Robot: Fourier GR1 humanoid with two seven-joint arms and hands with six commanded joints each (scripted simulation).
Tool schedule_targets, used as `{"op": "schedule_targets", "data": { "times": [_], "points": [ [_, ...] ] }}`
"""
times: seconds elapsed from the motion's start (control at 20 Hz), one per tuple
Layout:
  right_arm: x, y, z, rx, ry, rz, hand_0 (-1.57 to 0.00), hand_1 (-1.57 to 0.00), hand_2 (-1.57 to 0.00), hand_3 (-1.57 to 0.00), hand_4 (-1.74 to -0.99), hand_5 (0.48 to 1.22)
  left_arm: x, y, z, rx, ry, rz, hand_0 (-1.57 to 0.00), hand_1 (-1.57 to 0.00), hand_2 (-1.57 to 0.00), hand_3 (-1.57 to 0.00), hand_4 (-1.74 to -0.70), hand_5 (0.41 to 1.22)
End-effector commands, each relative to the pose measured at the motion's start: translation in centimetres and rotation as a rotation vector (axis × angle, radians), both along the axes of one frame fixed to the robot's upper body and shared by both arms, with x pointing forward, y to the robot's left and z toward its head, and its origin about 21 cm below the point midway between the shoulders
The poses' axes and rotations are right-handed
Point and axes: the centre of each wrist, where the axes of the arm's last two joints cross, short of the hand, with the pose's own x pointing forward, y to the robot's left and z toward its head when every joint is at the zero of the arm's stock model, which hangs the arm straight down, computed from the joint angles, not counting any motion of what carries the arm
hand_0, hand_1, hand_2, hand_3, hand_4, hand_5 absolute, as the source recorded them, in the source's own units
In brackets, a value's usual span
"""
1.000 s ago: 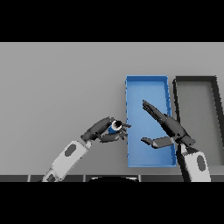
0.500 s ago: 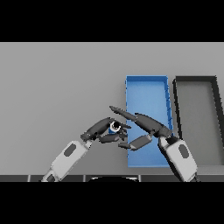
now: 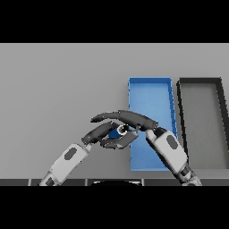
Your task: Pick up the blue pipe and place it into the blue bin.
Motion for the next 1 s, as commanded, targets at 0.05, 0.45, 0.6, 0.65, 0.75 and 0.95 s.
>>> {"op": "schedule_targets", "data": {
  "times": [0.05, 0.45, 0.6, 0.65, 0.75, 0.95],
  "points": [
    [0.3, 1.1, 0.2, -0.016, -0.01, 0.023, -0.72, -0.7, -0.74, -0.63, -1.43, 0.522, 0.0, 0.4, 0.5, 0.075, 0.016, -0.003, -0.82, -0.71, -0.68, -0.66, -1.48, 1.221],
    [0.2, 1.6, -1.1, 0.054, 0.041, 0.094, -1.43, -1.42, -1.43, -1.37, -1.441, 1.019, 0.2, -0.3, 0.0, -0.168, 0.019, 0.015, -1.4, -1.39, -1.31, -1.36, -1.7, 1.221],
    [0.0, 1.2, -0.5, 0.037, -0.016, 0.106, -1.5, -1.5, -1.5, -1.47, -1.465, 1.118, 0.2, -0.3, 0.4, -0.165, 0.026, 0.014, -1.49, -1.48, -1.39, -1.46, -1.72, 1.221],
    [-0.1, 1.3, -0.9, 0.043, -0.009, 0.102, -1.51, -1.51, -1.51, -1.49, -1.47, 1.138, 0.2, -0.3, 0.4, -0.15, 0.032, 0.02, -1.5, -1.5, -1.4, -1.49, -1.72, 1.221],
    [-0.1, 1.5, -1.0, 0.08, 0.011, 0.09, -1.53, -1.53, -1.53, -1.52, -1.48, 1.168, 0.1, 0.2, 0.4, -0.159, 0.01, 0.018, -1.43, -1.35, -1.22, -1.33, -1.65, 1.221],
    [-0.2, 1.5, -1.0, 0.061, 0.039, 0.079, -1.56, -1.56, -1.56, -1.55, -1.49, 1.199, 0.8, 1.0, 0.1, -0.024, -0.101, -0.06, -0.59, -0.55, -0.5, -0.55, -1.22, 1.221]
  ]
}}
